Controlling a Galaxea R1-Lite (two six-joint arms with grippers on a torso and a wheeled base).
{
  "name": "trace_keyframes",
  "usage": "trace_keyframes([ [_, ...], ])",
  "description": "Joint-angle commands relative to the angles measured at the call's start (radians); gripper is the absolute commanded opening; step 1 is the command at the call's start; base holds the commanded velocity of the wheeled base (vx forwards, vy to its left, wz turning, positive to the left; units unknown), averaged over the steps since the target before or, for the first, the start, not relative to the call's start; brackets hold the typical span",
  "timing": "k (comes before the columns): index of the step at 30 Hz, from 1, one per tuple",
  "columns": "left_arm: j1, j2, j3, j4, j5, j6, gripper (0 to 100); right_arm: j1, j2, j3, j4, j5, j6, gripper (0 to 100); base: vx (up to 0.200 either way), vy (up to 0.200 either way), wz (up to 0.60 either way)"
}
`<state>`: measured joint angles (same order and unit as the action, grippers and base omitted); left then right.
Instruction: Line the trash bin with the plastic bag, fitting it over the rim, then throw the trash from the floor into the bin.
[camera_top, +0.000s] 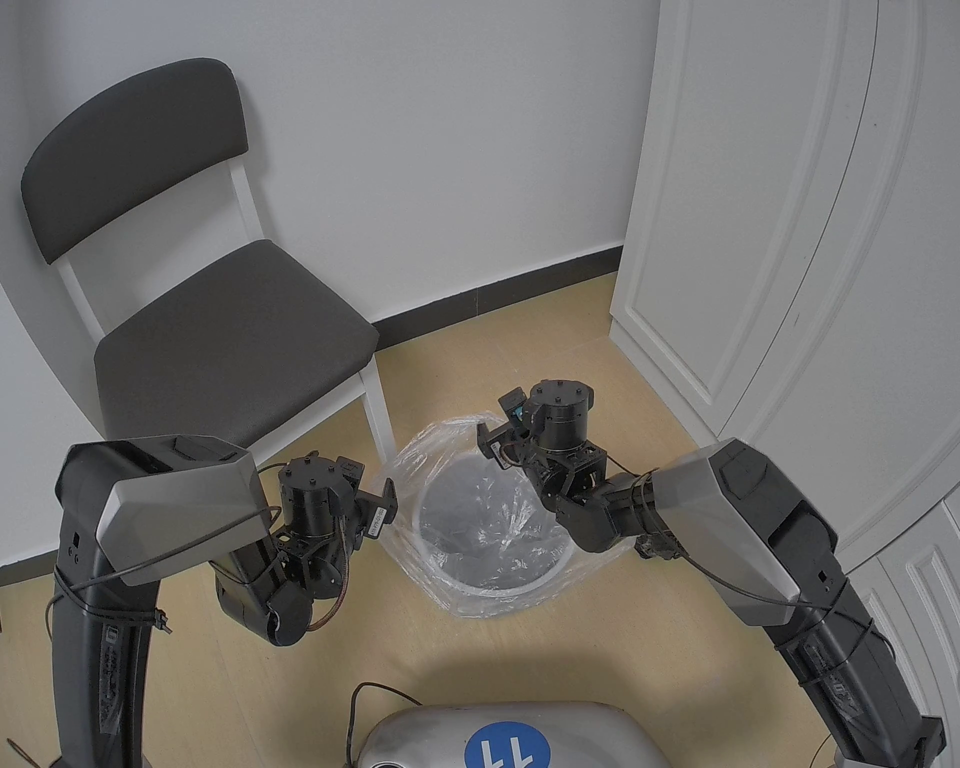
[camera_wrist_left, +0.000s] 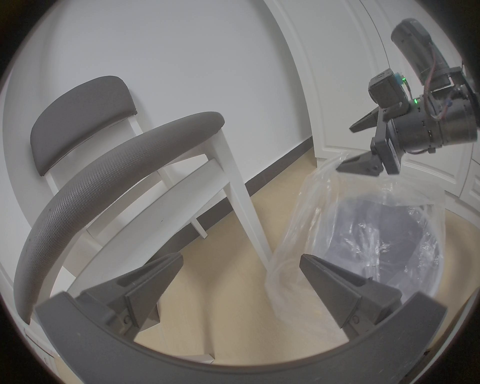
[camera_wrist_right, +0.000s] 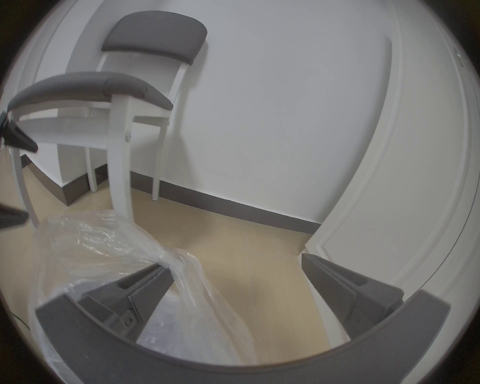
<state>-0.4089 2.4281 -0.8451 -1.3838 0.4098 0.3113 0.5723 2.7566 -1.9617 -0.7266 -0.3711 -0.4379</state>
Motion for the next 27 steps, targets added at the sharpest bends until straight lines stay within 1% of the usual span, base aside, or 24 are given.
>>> trace_keyframes([
  [1, -0.007, 0.005, 0.001, -0.003, 0.000, -0.001, 100, 0.031, -0.112, 0.121, 0.058, -0.002, 0.047, 100, 0.000, 0.000, 0.00],
  [6, -0.033, 0.029, -0.003, -0.011, -0.002, -0.009, 100, 0.024, -0.235, 0.279, 0.122, 0.009, 0.146, 100, 0.000, 0.000, 0.00],
  [9, -0.047, 0.046, -0.006, -0.035, -0.002, -0.008, 100, 0.020, -0.299, 0.388, 0.162, 0.014, 0.189, 100, 0.000, 0.000, 0.00],
  [10, -0.048, 0.049, -0.006, -0.040, -0.002, -0.006, 100, 0.018, -0.310, 0.408, 0.170, 0.015, 0.199, 100, 0.000, 0.000, 0.00],
  [12, -0.050, 0.060, -0.011, -0.043, -0.002, -0.004, 100, 0.015, -0.334, 0.448, 0.202, 0.024, 0.245, 100, 0.000, 0.000, 0.00],
  [15, -0.053, 0.072, -0.020, -0.044, -0.002, -0.006, 100, 0.008, -0.348, 0.484, 0.214, 0.027, 0.337, 100, 0.000, 0.000, 0.00],
  [16, -0.053, 0.072, -0.022, -0.044, -0.002, -0.006, 100, 0.008, -0.348, 0.489, 0.214, 0.027, 0.340, 100, 0.000, 0.000, 0.00],
  [17, -0.053, 0.078, -0.028, -0.046, 0.000, -0.008, 100, -0.011, -0.365, 0.541, 0.204, 0.027, 0.386, 100, 0.000, 0.000, 0.00],
  [20, -0.047, 0.095, -0.063, -0.043, 0.000, -0.009, 100, -0.032, -0.379, 0.615, 0.171, 0.020, 0.456, 100, 0.000, 0.000, 0.00],
  [22, -0.042, 0.108, -0.088, -0.043, 0.000, -0.009, 100, -0.035, -0.377, 0.655, 0.102, 0.015, 0.539, 100, 0.000, 0.000, 0.00],
  [24, -0.039, 0.111, -0.100, -0.043, 0.000, -0.012, 100, -0.037, -0.374, 0.681, 0.052, 0.015, 0.600, 100, 0.000, 0.000, 0.00],
  [27, -0.033, 0.111, -0.120, -0.043, 0.000, -0.015, 100, -0.031, -0.367, 0.699, 0.027, 0.015, 0.656, 100, 0.000, 0.000, 0.00],
])
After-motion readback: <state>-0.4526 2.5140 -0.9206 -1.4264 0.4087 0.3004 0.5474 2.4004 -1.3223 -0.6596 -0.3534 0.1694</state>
